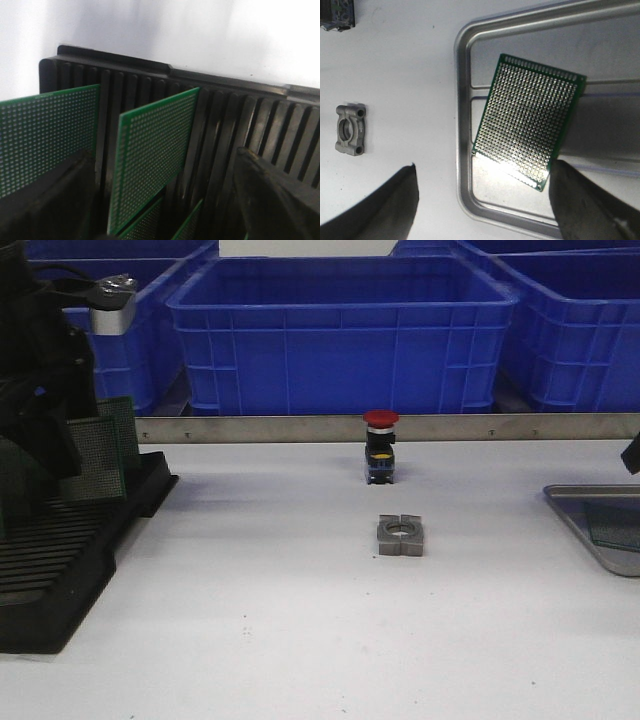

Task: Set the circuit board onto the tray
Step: 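Grasp another green board in the rack with the left gripper and lift it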

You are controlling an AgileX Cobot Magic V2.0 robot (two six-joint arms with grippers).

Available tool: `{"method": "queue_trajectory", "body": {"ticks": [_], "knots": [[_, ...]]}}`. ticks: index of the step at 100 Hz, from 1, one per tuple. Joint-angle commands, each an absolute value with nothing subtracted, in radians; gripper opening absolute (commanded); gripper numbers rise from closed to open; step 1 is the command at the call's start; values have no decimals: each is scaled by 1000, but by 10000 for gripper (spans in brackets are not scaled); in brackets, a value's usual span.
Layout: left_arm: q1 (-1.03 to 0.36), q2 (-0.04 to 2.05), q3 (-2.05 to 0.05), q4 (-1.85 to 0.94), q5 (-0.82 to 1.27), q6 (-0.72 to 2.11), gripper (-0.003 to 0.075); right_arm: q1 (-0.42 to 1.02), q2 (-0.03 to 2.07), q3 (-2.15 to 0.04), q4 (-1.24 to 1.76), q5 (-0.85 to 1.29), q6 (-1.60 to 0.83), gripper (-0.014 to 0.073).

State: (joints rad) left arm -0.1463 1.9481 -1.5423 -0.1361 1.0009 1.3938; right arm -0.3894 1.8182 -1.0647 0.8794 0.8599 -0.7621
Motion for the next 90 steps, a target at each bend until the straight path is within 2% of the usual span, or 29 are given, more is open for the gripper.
{"method": "queue_trajectory", "body": {"ticks": [1, 11, 29, 55, 90], "knots": [[-144, 1895, -1574, -154, 1004, 1387, 492, -395, 1766, -1086, 910, 886, -767, 561], [-144, 1895, -1574, -150, 1011, 1387, 348, -395, 1766, -1086, 910, 888, -767, 561], [-144, 1895, -1574, -150, 1011, 1387, -18, -395, 1766, -1086, 911, 890, -767, 561], [-144, 1895, -1593, -150, 1045, 1387, -18, -395, 1766, -1086, 911, 900, -767, 561], [-144, 1891, -1769, -238, 1272, 1365, -18, -395, 1766, -1086, 911, 902, -767, 561]]}}
